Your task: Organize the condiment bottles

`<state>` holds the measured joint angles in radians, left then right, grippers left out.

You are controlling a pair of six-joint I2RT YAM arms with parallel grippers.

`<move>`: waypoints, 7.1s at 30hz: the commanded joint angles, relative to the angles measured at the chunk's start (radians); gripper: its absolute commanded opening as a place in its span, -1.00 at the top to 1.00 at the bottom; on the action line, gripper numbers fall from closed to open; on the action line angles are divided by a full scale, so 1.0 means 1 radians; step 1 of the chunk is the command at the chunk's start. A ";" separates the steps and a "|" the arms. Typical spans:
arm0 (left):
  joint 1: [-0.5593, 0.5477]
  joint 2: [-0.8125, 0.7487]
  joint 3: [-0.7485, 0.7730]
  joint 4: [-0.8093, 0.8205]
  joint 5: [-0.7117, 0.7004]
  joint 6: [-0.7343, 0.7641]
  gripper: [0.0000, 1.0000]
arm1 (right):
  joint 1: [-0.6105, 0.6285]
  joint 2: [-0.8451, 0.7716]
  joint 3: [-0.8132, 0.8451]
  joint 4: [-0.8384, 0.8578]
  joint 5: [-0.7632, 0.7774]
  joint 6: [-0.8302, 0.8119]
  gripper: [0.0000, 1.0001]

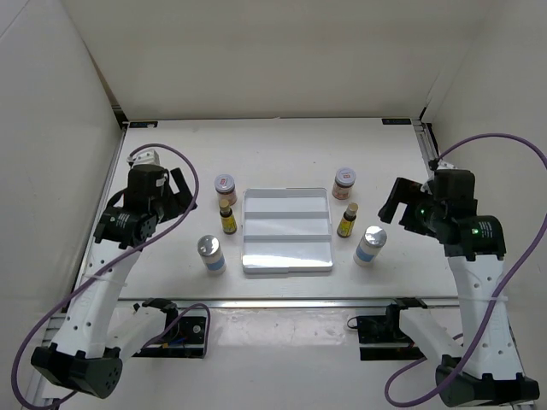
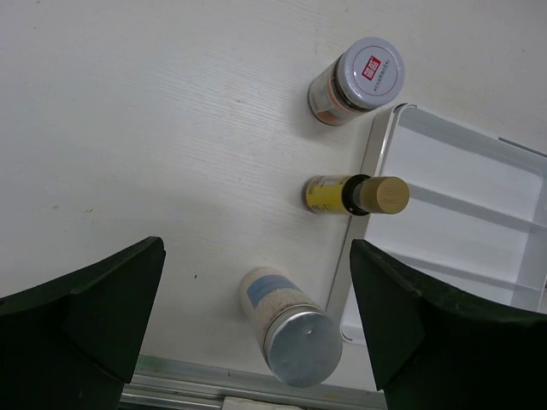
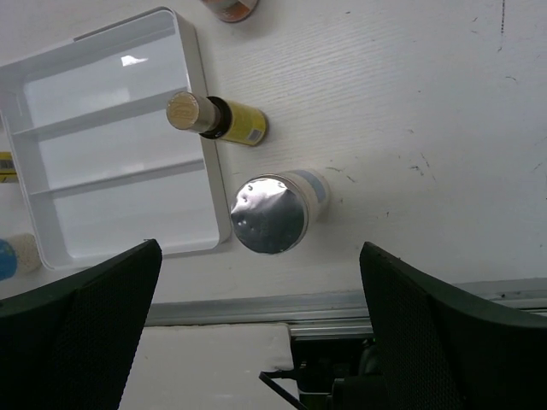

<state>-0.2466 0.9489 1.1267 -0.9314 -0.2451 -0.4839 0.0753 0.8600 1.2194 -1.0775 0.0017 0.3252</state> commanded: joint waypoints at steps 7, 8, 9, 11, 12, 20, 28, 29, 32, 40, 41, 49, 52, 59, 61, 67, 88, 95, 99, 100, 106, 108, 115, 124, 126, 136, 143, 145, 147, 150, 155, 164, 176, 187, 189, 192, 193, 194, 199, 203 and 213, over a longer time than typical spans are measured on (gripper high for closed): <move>0.004 -0.002 -0.045 -0.030 0.027 0.007 -1.00 | 0.006 0.036 -0.007 -0.039 0.009 -0.052 -1.00; 0.004 -0.016 -0.045 -0.030 0.027 0.007 -1.00 | 0.006 0.045 -0.017 -0.039 0.009 -0.035 -1.00; 0.004 -0.028 -0.060 -0.030 0.027 0.007 -1.00 | 0.006 0.059 -0.030 -0.021 0.009 -0.025 -1.00; 0.004 -0.029 -0.097 -0.030 0.015 0.007 -1.00 | 0.006 0.097 -0.079 -0.006 -0.003 -0.025 -1.00; 0.004 -0.038 -0.113 -0.021 0.006 0.007 -1.00 | 0.006 0.114 -0.080 0.007 -0.003 -0.011 -1.00; 0.004 0.010 -0.127 -0.012 -0.029 0.007 -1.00 | 0.056 0.258 -0.150 0.065 0.046 0.086 -1.00; 0.004 0.010 -0.127 -0.012 -0.039 0.007 -1.00 | 0.138 0.330 -0.193 0.096 0.101 0.138 -0.70; 0.004 0.010 -0.127 -0.012 -0.039 0.007 -1.00 | 0.138 0.341 -0.193 0.105 0.101 0.138 -0.63; 0.004 0.001 -0.127 -0.012 -0.039 0.007 -1.00 | 0.158 0.352 -0.193 0.105 0.110 0.160 -0.39; 0.004 -0.009 -0.127 -0.012 -0.048 0.007 -1.00 | 0.179 0.320 -0.134 0.019 0.101 0.179 0.38; 0.004 -0.009 -0.127 -0.012 -0.048 -0.002 -1.00 | 0.190 0.320 -0.114 0.001 0.101 0.166 0.43; 0.004 0.010 -0.127 -0.012 -0.048 -0.002 -1.00 | 0.302 0.284 0.130 -0.160 0.164 0.135 0.85; 0.004 0.010 -0.127 -0.012 -0.048 -0.002 -1.00 | 0.302 0.296 0.172 -0.160 0.106 0.144 0.88; 0.004 0.010 -0.127 -0.012 -0.048 -0.002 -1.00 | 0.391 0.344 0.209 -0.082 -0.023 0.181 0.99; 0.004 0.010 -0.127 -0.012 -0.048 -0.002 -1.00 | 0.425 0.359 0.209 -0.064 -0.023 0.192 0.99; 0.004 0.010 -0.127 -0.012 -0.048 -0.002 -1.00 | 0.543 0.447 0.194 0.013 0.026 0.221 0.99; -0.108 -0.056 -0.105 -0.027 0.052 0.004 -1.00 | 0.675 0.580 0.107 0.150 0.191 0.212 -1.00; -0.216 -0.038 -0.116 -0.064 0.060 -0.127 -1.00 | 0.744 0.531 0.206 0.096 0.322 0.202 -1.00; -0.259 -0.038 -0.125 -0.073 0.006 -0.127 -1.00 | 0.753 0.522 0.206 0.074 0.368 0.215 -1.00; -0.260 -0.038 -0.125 -0.073 -0.006 -0.118 -1.00 | 0.753 0.522 0.206 0.074 0.380 0.224 -1.00; -0.321 -0.038 -0.125 -0.073 -0.040 -0.108 -1.00 | 0.771 0.475 0.196 0.085 0.408 0.193 -1.00; -0.355 -0.038 -0.125 -0.073 -0.040 -0.108 -1.00 | 0.771 0.464 0.196 0.085 0.419 0.170 -1.00; -0.433 -0.016 -0.125 -0.073 -0.051 -0.127 -1.00 | 0.771 0.453 0.187 0.085 0.440 0.161 -1.00; -0.490 0.060 -0.174 -0.083 -0.083 -0.228 -1.00 | 0.771 0.395 0.160 0.085 0.458 0.143 -1.00; -0.500 0.070 -0.183 -0.083 -0.092 -0.248 -1.00 | 0.771 0.395 0.150 0.085 0.468 0.143 -1.00; -0.536 0.061 -0.150 -0.250 -0.273 -0.416 -1.00 | 0.771 0.395 0.123 0.085 0.457 0.152 -1.00; -0.536 0.013 -0.159 -0.250 -0.307 -0.426 -1.00 | 0.771 0.395 0.123 0.085 0.448 0.152 -1.00; -0.536 0.043 -0.168 -0.250 -0.295 -0.426 -1.00 | 0.771 0.395 0.123 0.085 0.448 0.152 -1.00; -0.536 0.103 -0.168 -0.250 -0.270 -0.426 -1.00 | 0.771 0.395 0.123 0.085 0.448 0.152 -1.00; -0.545 0.174 -0.168 -0.250 -0.270 -0.435 -1.00 | 0.771 0.395 0.123 0.085 0.448 0.152 -1.00; -0.545 0.209 -0.179 -0.192 -0.270 -0.435 -1.00 | 0.771 0.395 0.123 0.074 0.448 0.152 -1.00; -0.545 0.191 -0.206 -0.192 -0.270 -0.435 -0.87 | 0.771 0.375 0.114 0.065 0.448 0.161 -1.00; -0.545 0.191 -0.066 -0.202 -0.261 -0.395 0.78 | 0.771 0.375 0.123 0.047 0.448 0.170 -1.00; -0.663 0.339 0.280 -0.245 -0.306 -0.354 0.79 | 0.762 0.333 0.132 0.016 0.521 0.179 -1.00; -0.700 0.407 0.291 -0.196 -0.306 -0.329 0.79 | 0.752 0.324 0.132 0.005 0.521 0.179 -1.00; -0.711 0.507 0.314 -0.169 -0.315 -0.329 0.79 | 0.730 0.313 0.132 -0.004 0.532 0.190 -1.00; -0.711 0.527 0.314 -0.168 -0.315 -0.329 0.79 | 0.730 0.301 0.132 -0.004 0.532 0.190 -1.00; -0.711 0.559 0.314 -0.168 -0.324 -0.329 0.79 | 0.730 0.301 0.132 -0.004 0.532 0.190 -1.00; -0.711 0.606 0.279 -0.104 -0.301 -0.320 0.79 | 0.721 0.271 0.154 -0.038 0.554 0.190 -1.00; -0.711 0.628 0.243 -0.061 -0.292 -0.320 0.71 | 0.721 0.261 0.154 -0.048 0.574 0.215 -1.00; -0.711 0.613 0.228 -0.061 -0.283 -0.306 -1.00 | 0.664 0.313 0.184 -0.058 0.575 0.221 -1.00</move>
<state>-0.9569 1.6089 1.3342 -1.0134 -0.5148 -0.8009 0.7658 1.1465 1.3426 -1.1313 0.5491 0.5430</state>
